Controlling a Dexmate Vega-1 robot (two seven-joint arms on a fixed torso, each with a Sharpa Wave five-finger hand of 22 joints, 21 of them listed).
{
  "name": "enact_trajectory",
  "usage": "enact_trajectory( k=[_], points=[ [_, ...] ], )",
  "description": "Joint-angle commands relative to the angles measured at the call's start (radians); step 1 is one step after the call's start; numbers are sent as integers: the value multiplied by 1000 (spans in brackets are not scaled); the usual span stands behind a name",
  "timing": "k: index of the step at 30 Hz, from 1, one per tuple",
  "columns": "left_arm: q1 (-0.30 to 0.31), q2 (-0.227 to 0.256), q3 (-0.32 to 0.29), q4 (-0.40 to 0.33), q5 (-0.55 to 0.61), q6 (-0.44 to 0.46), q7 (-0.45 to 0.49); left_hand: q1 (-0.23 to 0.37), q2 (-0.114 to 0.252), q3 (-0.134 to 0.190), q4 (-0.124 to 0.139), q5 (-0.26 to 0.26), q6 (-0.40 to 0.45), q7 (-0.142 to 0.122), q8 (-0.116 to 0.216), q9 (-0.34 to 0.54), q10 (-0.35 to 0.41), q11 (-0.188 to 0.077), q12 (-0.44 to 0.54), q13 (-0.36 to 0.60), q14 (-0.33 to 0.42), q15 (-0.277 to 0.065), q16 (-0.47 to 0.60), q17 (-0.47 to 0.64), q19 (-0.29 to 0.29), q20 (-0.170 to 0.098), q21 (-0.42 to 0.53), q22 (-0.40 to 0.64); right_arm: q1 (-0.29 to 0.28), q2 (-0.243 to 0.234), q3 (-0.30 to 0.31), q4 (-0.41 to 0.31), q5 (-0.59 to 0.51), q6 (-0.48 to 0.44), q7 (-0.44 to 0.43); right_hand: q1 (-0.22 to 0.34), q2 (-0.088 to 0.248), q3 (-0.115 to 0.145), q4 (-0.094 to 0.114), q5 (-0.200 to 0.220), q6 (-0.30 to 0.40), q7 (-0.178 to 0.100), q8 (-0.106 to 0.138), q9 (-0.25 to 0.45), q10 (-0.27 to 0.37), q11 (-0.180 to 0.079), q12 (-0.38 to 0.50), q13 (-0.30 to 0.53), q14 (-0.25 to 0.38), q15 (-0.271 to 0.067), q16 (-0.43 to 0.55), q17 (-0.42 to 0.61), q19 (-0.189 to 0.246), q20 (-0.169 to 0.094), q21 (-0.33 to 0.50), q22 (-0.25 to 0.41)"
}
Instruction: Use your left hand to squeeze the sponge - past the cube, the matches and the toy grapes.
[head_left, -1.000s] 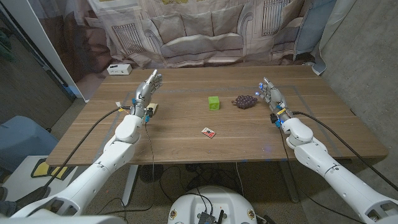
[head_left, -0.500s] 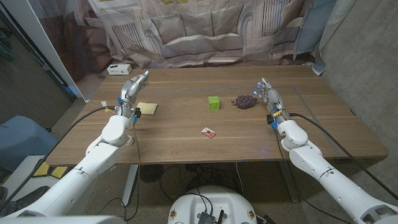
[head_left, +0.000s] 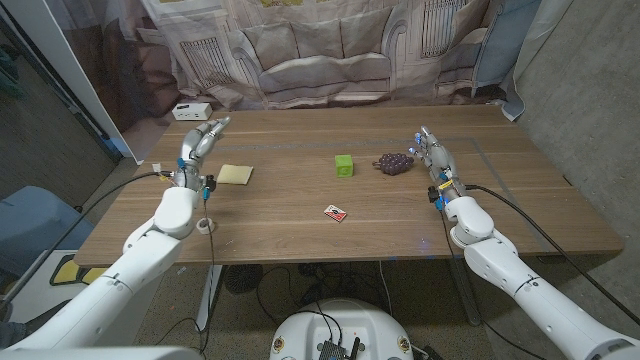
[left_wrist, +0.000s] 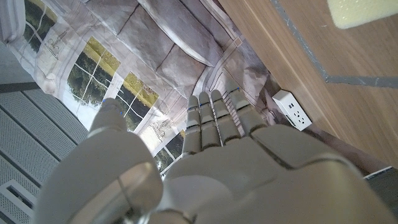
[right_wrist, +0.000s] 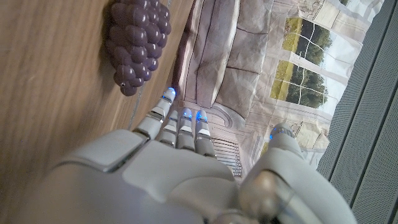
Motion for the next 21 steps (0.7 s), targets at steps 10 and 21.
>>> enact_trajectory(
  k=[10,21],
  points=[
    [56,111,-21,-172,164,340,96,112,-12,31,-36,5,-25,-19,-21,7,-5,-17,-16,2,3,-9,-18,2,17,3,-20,2,-35,-5,11,-29,-3,-2,-17,12,7,5,-4,3,12,1,3,2,11,-3,3,4,7,3,6,2,7,-1,-5,2],
    [62,139,0,-216,244,472,136,168,-40,36,-37,10,-22,-41,-21,7,-1,-51,-21,4,2,-33,-22,2,10,-4,-38,2,-45,-11,9,-56,-10,-21,-27,13,8,5,-5,2,14,1,3,2,13,-1,2,4,9,4,7,2,9,1,-8,2]
  ],
)
